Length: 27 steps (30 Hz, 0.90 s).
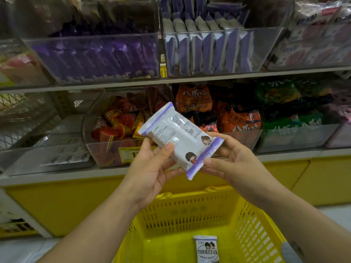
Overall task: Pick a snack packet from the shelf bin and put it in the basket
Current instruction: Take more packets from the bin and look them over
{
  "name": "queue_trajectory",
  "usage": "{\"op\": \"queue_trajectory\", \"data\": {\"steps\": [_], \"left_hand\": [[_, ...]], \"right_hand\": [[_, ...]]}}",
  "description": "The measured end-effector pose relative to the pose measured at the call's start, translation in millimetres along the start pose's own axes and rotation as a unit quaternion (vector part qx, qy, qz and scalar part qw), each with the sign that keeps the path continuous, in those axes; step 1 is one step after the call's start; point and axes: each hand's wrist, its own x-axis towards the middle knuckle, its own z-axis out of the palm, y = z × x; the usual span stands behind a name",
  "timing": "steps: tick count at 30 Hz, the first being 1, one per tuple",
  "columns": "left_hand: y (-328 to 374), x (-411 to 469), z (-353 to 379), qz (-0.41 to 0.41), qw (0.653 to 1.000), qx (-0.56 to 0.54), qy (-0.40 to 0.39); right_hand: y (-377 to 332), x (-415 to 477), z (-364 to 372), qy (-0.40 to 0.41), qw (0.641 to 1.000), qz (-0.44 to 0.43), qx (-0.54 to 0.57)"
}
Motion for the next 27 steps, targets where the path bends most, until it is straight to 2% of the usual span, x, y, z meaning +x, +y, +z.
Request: {"op": "queue_trajectory", "data": {"steps": [9, 13, 14, 19, 24, 27], "left_hand": [[-4, -3, 8, 0.049, 0.996, 0.065, 0.028], [-6, -5, 9, 0.102, 0.982, 0.157, 0.036], [-5, -5, 9, 0.112, 0.977, 0.176, 0.036], [-2, -3, 6, 0.113, 0.97, 0.212, 0.029], [-2, -4, 4, 0.081, 0.974, 0.209, -0.022], [-3, -7, 4, 0.066, 0.968, 0.237, -0.049]], "right_hand": [[9, 0, -1, 0.005, 0.998, 0.022, -0.063], [8, -3, 2, -0.009, 0.969, 0.013, -0.247], [8, -2, 3, -0.011, 0.965, 0.015, -0.26], [9, -4, 6, -0.098, 0.982, 0.057, -0.148], [11, -1, 0, -0.097, 0.987, 0.1, -0.079], [10, -1, -2, -0.121, 0.984, 0.101, -0.087]]}}
